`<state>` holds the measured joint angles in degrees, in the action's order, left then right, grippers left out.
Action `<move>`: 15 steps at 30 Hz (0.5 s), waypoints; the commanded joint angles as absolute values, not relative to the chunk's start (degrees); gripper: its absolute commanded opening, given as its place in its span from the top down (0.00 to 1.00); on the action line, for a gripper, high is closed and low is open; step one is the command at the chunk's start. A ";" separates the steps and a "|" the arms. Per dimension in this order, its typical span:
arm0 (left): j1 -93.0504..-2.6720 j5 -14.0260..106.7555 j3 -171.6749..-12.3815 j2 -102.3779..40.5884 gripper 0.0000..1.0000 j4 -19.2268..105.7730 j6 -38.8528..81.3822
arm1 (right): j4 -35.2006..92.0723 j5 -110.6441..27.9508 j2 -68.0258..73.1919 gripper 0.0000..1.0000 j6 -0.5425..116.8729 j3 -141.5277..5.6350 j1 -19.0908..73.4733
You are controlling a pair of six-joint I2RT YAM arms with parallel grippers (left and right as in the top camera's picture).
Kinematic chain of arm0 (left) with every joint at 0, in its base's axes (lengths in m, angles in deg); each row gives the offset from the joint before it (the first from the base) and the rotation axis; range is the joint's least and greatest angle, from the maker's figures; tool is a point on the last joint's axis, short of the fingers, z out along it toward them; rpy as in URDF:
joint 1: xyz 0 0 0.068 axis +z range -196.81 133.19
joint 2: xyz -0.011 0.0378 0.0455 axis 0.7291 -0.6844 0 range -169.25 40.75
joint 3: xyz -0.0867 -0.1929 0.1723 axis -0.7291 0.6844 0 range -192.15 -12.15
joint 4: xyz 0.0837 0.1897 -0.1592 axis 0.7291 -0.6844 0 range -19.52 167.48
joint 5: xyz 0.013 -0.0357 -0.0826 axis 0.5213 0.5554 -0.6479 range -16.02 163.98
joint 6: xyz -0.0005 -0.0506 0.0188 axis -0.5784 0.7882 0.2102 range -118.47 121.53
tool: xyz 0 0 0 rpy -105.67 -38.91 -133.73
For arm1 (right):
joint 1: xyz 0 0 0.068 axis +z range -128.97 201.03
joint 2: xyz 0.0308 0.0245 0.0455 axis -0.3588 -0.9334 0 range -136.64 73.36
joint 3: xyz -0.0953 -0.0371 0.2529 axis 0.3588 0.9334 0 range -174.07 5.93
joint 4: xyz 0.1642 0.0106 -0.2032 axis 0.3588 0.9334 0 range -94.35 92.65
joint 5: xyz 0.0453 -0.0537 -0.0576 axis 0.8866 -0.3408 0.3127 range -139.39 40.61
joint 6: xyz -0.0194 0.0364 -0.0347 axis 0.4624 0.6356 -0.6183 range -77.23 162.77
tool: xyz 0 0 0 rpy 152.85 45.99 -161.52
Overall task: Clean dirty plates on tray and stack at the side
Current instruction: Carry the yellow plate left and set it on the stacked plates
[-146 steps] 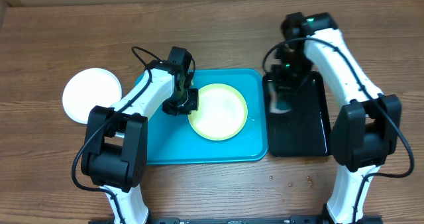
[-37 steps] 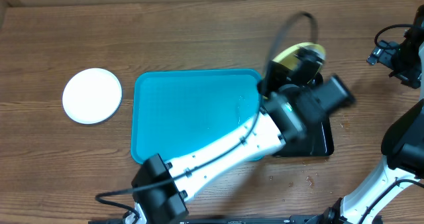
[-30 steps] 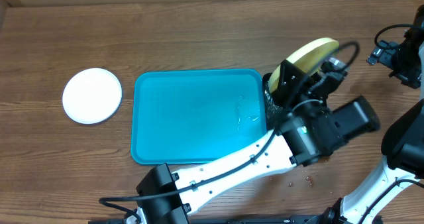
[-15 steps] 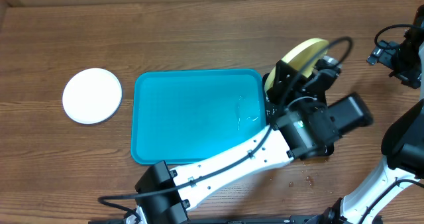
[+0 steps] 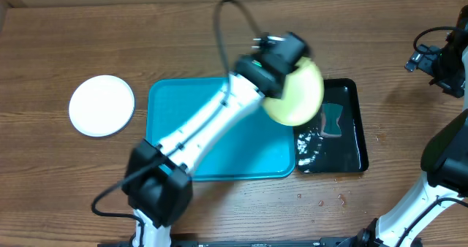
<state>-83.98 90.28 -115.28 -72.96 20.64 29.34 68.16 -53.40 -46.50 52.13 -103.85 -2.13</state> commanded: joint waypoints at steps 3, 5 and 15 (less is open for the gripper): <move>-70.06 75.74 -111.11 -73.48 0.96 20.66 31.31 | 67.85 -53.84 -44.94 0.00 52.39 -104.76 -2.09; -64.59 72.59 -110.67 -73.48 0.96 20.49 30.91 | 67.85 -53.84 -44.94 0.00 52.39 -104.76 -2.09; -37.16 66.10 -110.67 -73.48 0.96 15.31 26.48 | 67.85 -53.82 -44.94 0.00 52.39 -104.76 -2.09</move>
